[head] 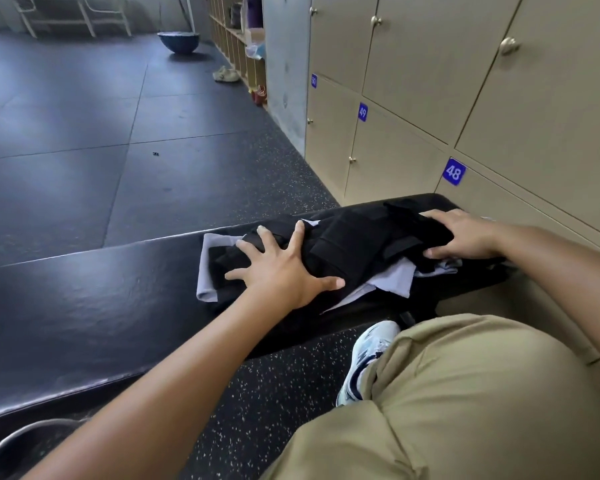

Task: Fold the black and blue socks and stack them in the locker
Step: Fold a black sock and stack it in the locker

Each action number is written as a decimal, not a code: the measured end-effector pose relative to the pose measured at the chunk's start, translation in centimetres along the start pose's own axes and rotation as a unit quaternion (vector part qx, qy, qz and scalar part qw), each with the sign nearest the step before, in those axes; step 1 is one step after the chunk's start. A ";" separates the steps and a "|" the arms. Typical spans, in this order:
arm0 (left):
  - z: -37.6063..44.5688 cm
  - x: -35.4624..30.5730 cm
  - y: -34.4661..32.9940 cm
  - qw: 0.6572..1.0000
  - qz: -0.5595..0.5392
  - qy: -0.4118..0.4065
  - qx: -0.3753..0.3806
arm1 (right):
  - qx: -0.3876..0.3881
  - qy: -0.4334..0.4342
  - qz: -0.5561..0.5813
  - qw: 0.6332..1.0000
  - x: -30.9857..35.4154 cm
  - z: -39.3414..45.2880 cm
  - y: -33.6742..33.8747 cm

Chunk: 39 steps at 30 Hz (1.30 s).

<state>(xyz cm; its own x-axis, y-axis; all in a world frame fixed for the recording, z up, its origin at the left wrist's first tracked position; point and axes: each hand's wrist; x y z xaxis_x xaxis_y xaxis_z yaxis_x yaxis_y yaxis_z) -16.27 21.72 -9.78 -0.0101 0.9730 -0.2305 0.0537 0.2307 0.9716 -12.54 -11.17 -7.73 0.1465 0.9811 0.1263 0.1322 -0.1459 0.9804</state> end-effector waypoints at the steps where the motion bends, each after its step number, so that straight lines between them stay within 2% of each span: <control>1: 0.0 0.0 0.1 1.000 -0.002 0.000 0.000 | -0.007 -0.005 0.006 1.000 0.2 -0.2 0.0; 8: -0.1 2.1 2.1 0.999 -0.001 -0.031 -0.011 | -0.075 0.022 0.022 0.997 4.7 -3.1 1.2; 12: -0.5 4.9 4.0 0.994 0.014 -0.086 -0.069 | -0.084 0.078 0.048 0.992 8.8 -5.5 2.8; 14: -0.9 6.9 5.3 0.991 0.000 -0.088 -0.106 | -0.085 0.108 0.051 0.989 11.4 -6.8 3.6; 20: -2.0 15.1 8.6 0.979 -0.026 -0.030 -0.198 | -0.071 0.223 0.052 0.971 20.5 -8.9 3.1; 26: -5.1 24.7 11.0 0.972 0.005 0.030 -0.234 | -0.061 0.299 0.076 0.949 28.9 -9.9 1.3; 35: -8.7 38.8 11.9 0.944 0.043 0.179 -0.274 | -0.048 0.381 0.115 0.916 37.4 -10.9 -3.6; 39: -9.2 44.7 11.7 0.931 0.064 0.285 -0.221 | -0.040 0.395 0.099 0.913 37.9 -11.3 -4.8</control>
<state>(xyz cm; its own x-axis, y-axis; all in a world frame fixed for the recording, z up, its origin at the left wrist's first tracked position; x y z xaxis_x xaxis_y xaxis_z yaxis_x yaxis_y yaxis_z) -25.23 67.98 -8.19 -0.5659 0.8072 -0.1679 -0.3241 -0.0305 0.9455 -18.67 28.17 -5.93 -0.5962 0.7270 0.3406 0.1028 -0.3516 0.9305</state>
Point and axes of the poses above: each hand's wrist, its own z-axis towards the middle knuckle, its own y-axis out of the back of the hand, x = y × z, and after that the axes turned 10 degrees about -x, right-handed
